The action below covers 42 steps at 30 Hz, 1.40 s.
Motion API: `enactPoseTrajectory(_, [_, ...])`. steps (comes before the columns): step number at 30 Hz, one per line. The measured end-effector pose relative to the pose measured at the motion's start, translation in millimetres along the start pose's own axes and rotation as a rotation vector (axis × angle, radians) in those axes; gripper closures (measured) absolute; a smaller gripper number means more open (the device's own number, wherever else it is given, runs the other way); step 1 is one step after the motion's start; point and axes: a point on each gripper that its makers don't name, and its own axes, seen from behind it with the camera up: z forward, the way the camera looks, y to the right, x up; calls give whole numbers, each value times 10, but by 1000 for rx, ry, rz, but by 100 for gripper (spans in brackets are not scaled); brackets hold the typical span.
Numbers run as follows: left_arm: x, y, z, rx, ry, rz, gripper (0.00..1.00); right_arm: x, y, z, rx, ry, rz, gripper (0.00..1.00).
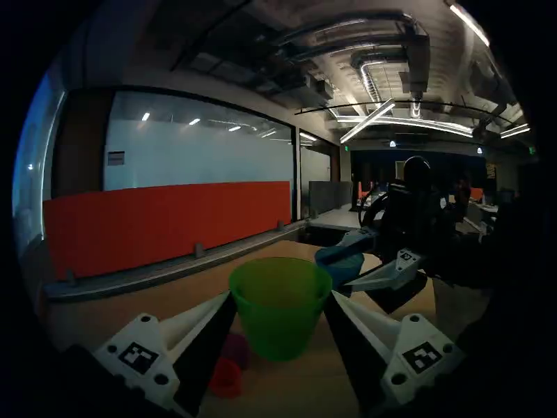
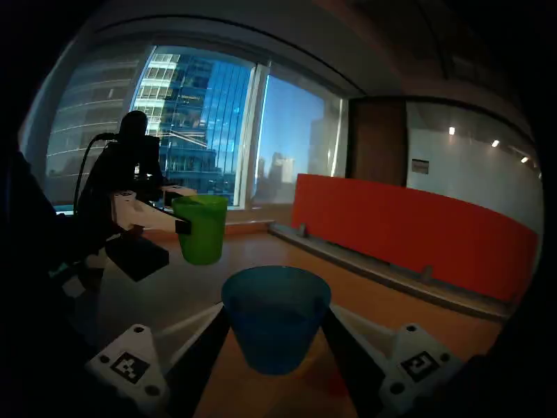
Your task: Pour water
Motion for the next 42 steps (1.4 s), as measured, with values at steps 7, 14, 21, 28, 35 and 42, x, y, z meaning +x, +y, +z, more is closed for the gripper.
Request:
enactPoseTrajectory(7, [32, -14, 10, 0, 12, -10, 14, 42, 19, 25, -5, 12, 8, 11])
enactPoseTrajectory(14, [22, -30, 14, -3, 16, -14, 14, 52, 38, 37, -7, 15, 4, 11])
enactPoseTrajectory(21, [-62, -33, 31, -3, 3, -16, 14, 96, 70, 64, -9, 21, 6, 11])
enactPoseTrajectory(28, [-170, 1, 50, -12, -6, -27, 14, 214, 73, 118, 6, 36, 15, 11])
enactPoseTrajectory(35, [-257, -1, 45, -11, -13, -25, 14, 328, 94, 166, 17, 44, 5, 11])
enactPoseTrajectory(42, [-318, 6, 39, -9, -16, -26, 14, 454, 125, 229, 26, 52, -7, 11])
